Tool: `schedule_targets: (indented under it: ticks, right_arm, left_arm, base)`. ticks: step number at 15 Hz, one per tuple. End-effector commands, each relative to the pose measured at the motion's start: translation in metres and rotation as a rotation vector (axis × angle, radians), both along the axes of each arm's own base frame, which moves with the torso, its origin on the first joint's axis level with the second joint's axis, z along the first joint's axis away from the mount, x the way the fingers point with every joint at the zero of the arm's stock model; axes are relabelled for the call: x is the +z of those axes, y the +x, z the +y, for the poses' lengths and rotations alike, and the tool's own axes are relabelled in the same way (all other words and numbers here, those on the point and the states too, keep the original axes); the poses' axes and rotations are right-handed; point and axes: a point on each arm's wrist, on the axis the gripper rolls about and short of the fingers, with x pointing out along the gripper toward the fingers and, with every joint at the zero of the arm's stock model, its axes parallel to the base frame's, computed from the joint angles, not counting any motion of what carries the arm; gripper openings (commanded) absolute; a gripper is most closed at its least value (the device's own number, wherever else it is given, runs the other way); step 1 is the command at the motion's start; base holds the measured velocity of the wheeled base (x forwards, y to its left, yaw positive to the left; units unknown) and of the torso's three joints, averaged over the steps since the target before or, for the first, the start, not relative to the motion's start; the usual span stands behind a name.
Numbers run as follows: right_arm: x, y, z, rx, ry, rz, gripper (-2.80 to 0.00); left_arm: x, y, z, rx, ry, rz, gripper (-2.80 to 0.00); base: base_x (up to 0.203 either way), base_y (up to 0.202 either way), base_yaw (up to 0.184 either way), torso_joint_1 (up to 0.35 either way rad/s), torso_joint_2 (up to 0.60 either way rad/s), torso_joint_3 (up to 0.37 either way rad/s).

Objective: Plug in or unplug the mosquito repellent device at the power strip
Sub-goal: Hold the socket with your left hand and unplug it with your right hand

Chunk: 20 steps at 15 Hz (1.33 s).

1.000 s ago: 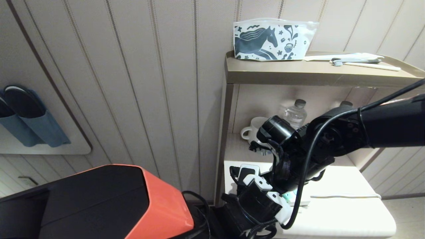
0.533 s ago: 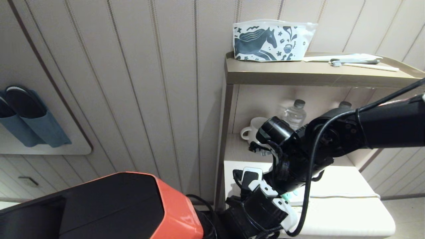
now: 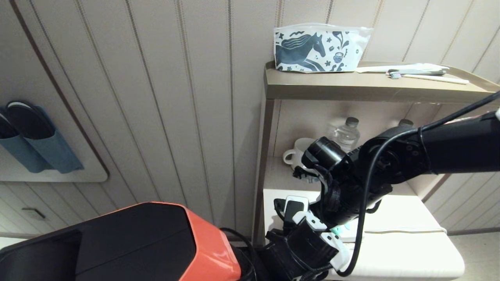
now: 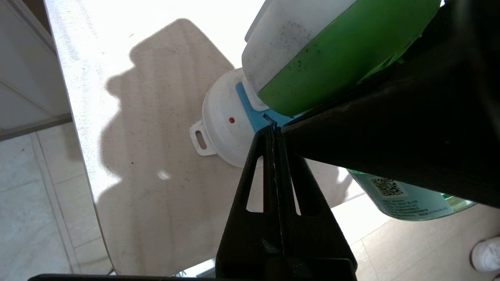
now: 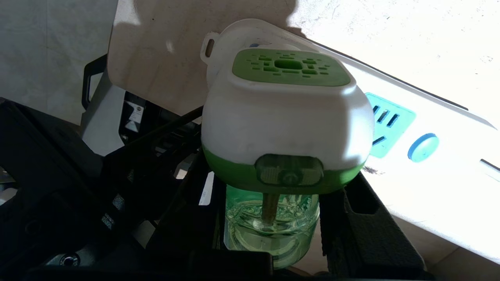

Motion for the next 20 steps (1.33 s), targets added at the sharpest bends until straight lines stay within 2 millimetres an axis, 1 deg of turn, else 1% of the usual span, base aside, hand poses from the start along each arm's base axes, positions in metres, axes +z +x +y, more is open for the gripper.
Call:
schedule_targets:
  ticks: [1,6,10,12,16,18,20]
  right_arm:
    - [0.005,0.001,-0.001,-0.005,0.006,-0.016,-2.8]
    - [0.016,0.002,0.0,-0.003,0.021,-0.053,-2.8]
    - [0.014,0.001,0.0,-0.001,0.018,-0.046,-2.8]
    - [0.017,0.001,0.0,-0.001,0.023,-0.053,-2.8]
    - [0.025,-0.003,-0.001,0.003,0.032,-0.072,-2.8]
    - [0.028,-0.006,-0.003,0.006,0.033,-0.078,-2.8]
    - [0.024,-0.006,-0.003,0.006,0.026,-0.067,-2.8]
  left_arm:
    - [-0.003,0.0,0.0,0.005,0.009,0.003,-2.8]
    - [-0.005,0.0,0.0,0.004,0.01,0.003,-2.8]
    - [-0.006,-0.001,0.0,0.002,0.013,0.005,-2.8]
    - [-0.006,-0.002,-0.001,0.0,0.014,0.004,-2.8]
    - [-0.013,-0.001,-0.002,0.001,0.025,0.009,-2.8]
    - [-0.012,-0.001,-0.002,0.005,0.023,0.004,-2.8]
    - [-0.008,0.0,-0.003,0.026,0.019,-0.017,-2.8]
  base:
    - [0.0,0.0,0.0,0.0,0.0,0.0]
    - [0.0,0.0,0.0,0.0,0.0,0.0]
    - [0.0,0.0,0.0,0.0,0.0,0.0]
    - [0.0,0.0,0.0,0.0,0.0,0.0]
    - [0.0,0.0,0.0,0.0,0.0,0.0]
    - [0.0,0.0,0.0,0.0,0.0,0.0]
    - [0.0,0.0,0.0,0.0,0.0,0.0]
